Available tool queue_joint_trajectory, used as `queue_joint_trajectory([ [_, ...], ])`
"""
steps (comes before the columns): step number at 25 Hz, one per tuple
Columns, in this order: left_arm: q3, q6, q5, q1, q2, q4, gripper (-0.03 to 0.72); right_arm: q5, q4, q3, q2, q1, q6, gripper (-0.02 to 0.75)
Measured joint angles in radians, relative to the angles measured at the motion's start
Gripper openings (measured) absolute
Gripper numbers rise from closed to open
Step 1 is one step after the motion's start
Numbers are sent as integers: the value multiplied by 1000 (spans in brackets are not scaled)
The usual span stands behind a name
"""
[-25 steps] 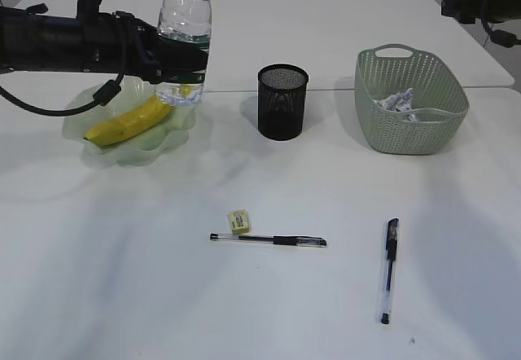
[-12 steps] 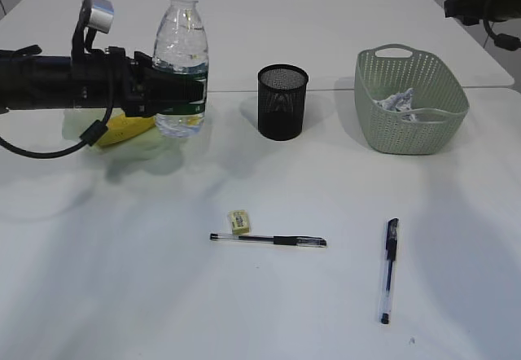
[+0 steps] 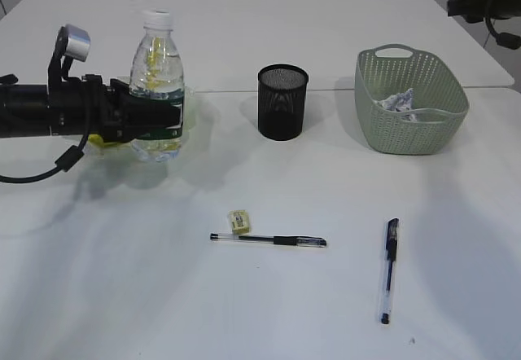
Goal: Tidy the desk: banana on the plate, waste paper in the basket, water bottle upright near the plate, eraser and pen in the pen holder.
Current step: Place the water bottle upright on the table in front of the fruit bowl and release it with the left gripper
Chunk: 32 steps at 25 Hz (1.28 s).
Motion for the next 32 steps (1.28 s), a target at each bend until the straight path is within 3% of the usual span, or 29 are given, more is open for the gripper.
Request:
queue_joint_trajectory([
  [7,99,55,-2,22,0,5,358,-17,0,0,0,0,-9,316],
  [17,205,197,-8,106,0,23,359,-31,0,0,0,0,-13,316],
  [32,226,407,-10,130,0,-13,359,-72,0,0,0,0,-15,316],
])
